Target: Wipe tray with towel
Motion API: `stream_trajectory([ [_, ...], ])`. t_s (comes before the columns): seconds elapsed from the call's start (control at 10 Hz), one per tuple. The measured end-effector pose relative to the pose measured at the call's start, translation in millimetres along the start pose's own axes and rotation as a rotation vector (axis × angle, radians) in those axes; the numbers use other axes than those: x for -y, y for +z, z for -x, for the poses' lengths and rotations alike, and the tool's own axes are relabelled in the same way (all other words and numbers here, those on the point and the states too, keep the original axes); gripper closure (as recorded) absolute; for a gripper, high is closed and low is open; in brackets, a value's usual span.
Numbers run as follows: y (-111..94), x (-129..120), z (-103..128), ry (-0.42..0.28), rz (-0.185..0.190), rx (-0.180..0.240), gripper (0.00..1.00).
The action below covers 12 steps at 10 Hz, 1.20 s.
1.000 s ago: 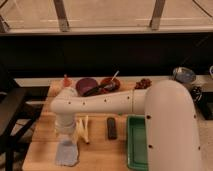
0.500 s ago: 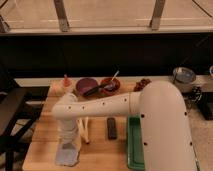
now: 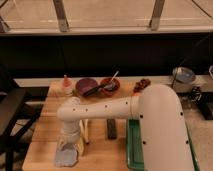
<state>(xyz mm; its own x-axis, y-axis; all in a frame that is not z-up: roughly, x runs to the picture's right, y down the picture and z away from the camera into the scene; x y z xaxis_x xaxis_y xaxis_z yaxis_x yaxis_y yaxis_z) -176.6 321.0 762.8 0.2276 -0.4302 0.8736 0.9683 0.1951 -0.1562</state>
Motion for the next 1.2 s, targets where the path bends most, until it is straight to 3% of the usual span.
stream_trajectory([
  [0.3,-5.4,-1.0,-0.1,-0.003,0.007,-0.001,0.98],
  [0.6,-6.9,-4.4,-1.2,0.0,0.008,-0.009,1.0],
  [0.7,-14.1,-8.9,0.0,0.008,-0.014,-0.031,1.0],
  [0.9,-43.6,-20.3,4.6,0.032,-0.094,-0.079,1.0],
  [1.2,-117.8,-45.9,13.6,0.092,-0.22,-0.169,1.0],
])
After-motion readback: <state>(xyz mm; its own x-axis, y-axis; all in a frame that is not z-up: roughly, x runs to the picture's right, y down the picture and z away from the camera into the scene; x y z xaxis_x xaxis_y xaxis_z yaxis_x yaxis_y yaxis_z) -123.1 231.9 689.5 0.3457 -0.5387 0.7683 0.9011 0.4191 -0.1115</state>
